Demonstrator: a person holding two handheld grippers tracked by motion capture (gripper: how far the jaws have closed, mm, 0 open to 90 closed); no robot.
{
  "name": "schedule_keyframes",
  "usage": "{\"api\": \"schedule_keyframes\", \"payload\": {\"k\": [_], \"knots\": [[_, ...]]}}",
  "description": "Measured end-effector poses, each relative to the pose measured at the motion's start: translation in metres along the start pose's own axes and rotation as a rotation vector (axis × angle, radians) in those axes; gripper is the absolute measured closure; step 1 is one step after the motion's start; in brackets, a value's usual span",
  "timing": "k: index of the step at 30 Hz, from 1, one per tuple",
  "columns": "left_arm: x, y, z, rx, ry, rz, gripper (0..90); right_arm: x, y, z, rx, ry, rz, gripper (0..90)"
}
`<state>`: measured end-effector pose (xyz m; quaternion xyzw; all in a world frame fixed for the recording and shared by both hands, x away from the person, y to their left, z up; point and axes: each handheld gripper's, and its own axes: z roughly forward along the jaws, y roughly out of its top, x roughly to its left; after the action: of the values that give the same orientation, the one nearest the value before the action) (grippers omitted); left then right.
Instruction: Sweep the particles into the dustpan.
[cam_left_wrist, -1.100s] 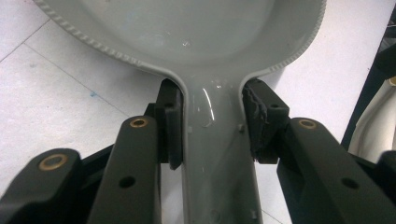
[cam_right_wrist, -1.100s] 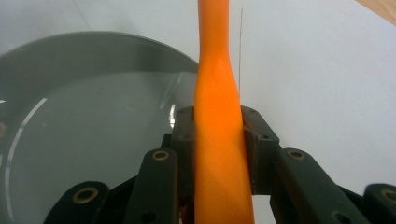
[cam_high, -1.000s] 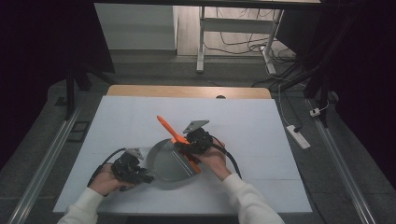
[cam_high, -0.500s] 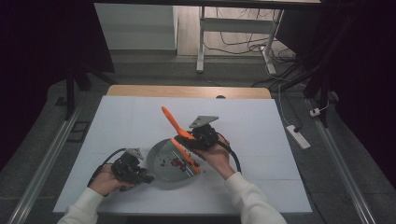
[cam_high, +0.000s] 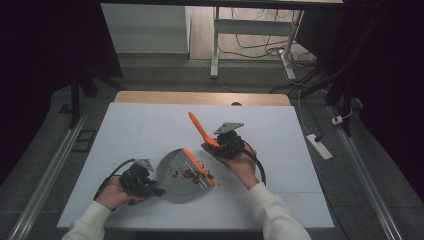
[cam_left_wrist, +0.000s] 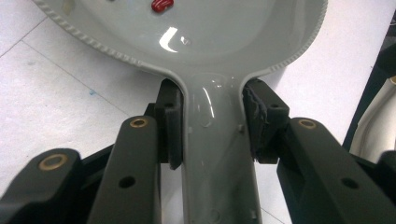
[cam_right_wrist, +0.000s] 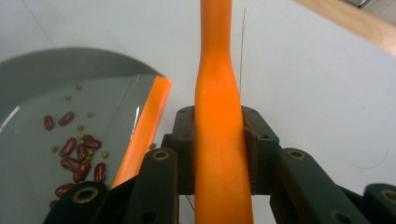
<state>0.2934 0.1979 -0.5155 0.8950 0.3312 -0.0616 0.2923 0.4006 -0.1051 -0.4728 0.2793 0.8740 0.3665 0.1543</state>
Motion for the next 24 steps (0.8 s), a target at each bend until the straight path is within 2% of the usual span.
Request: {"api": "schedule_keyframes", "payload": {"k": [6, 11, 14, 18, 22, 23, 24], "knots": [[0.0, 0.0, 0.0, 0.0, 0.0, 0.0, 62.0, 0.011, -0.001, 0.013, 0.031, 0.04, -0.017, 70.0], [0.0, 0.0, 0.0, 0.002, 0.0, 0.0, 62.0, 0.018, 0.0, 0.015, 0.04, 0.045, -0.046, 70.0], [0.0, 0.0, 0.0, 0.002, 0.0, 0.0, 62.0, 0.021, 0.0, 0.015, 0.042, 0.063, -0.034, 69.9], [0.0, 0.0, 0.0, 0.004, 0.0, -0.001, 62.0, 0.027, 0.001, 0.016, 0.043, 0.076, -0.052, 69.9], [0.0, 0.0, 0.001, 0.005, -0.002, -0.001, 62.0, 0.034, 0.002, 0.017, 0.036, 0.108, -0.043, 69.9], [0.0, 0.0, 0.001, 0.005, -0.001, -0.002, 62.0, 0.038, 0.003, 0.016, 0.015, 0.149, -0.026, 70.0], [0.0, 0.0, 0.0, 0.003, -0.001, -0.002, 62.0, 0.038, 0.003, 0.016, 0.015, 0.149, -0.026, 70.0]]}}
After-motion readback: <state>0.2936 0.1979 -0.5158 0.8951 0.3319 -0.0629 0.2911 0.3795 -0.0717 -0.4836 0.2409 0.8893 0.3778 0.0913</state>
